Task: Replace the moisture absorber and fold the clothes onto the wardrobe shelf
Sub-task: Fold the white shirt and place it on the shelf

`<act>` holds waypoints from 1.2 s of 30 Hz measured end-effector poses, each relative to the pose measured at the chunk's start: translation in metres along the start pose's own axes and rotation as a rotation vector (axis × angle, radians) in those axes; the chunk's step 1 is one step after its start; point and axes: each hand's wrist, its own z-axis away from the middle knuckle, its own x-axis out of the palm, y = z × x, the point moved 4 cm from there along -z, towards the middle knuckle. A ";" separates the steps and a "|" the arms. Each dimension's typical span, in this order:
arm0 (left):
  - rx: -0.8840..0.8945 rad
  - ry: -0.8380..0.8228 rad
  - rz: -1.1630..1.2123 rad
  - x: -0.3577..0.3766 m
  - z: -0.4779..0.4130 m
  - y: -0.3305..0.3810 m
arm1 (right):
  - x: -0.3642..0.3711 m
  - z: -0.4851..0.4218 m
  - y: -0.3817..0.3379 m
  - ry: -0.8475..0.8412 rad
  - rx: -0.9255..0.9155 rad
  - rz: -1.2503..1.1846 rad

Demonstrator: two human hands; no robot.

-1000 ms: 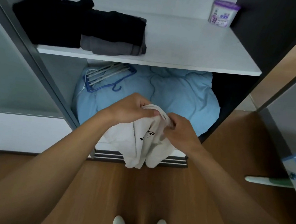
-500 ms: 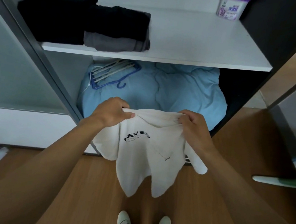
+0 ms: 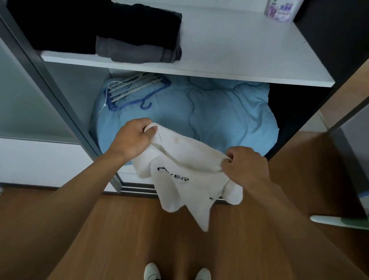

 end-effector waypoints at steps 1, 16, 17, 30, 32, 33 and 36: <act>0.020 -0.005 0.013 0.002 0.000 0.004 | 0.002 0.000 -0.002 -0.011 -0.007 0.017; -0.101 0.081 -0.268 -0.022 0.000 -0.022 | -0.016 0.006 -0.002 0.520 0.050 -0.523; -0.100 0.109 -0.255 -0.023 0.002 -0.024 | -0.016 0.008 -0.002 0.549 0.053 -0.585; 0.048 0.112 0.309 -0.011 0.013 0.014 | -0.024 0.002 0.006 0.356 -0.024 -1.012; 0.083 0.115 0.284 -0.011 0.017 0.014 | -0.024 0.004 0.009 0.305 -0.063 -1.005; 0.102 0.114 0.271 -0.011 0.018 0.015 | -0.023 0.006 0.010 0.278 -0.086 -0.992; 0.157 0.090 0.223 -0.007 0.021 0.019 | -0.014 0.008 0.009 0.189 -0.131 -0.850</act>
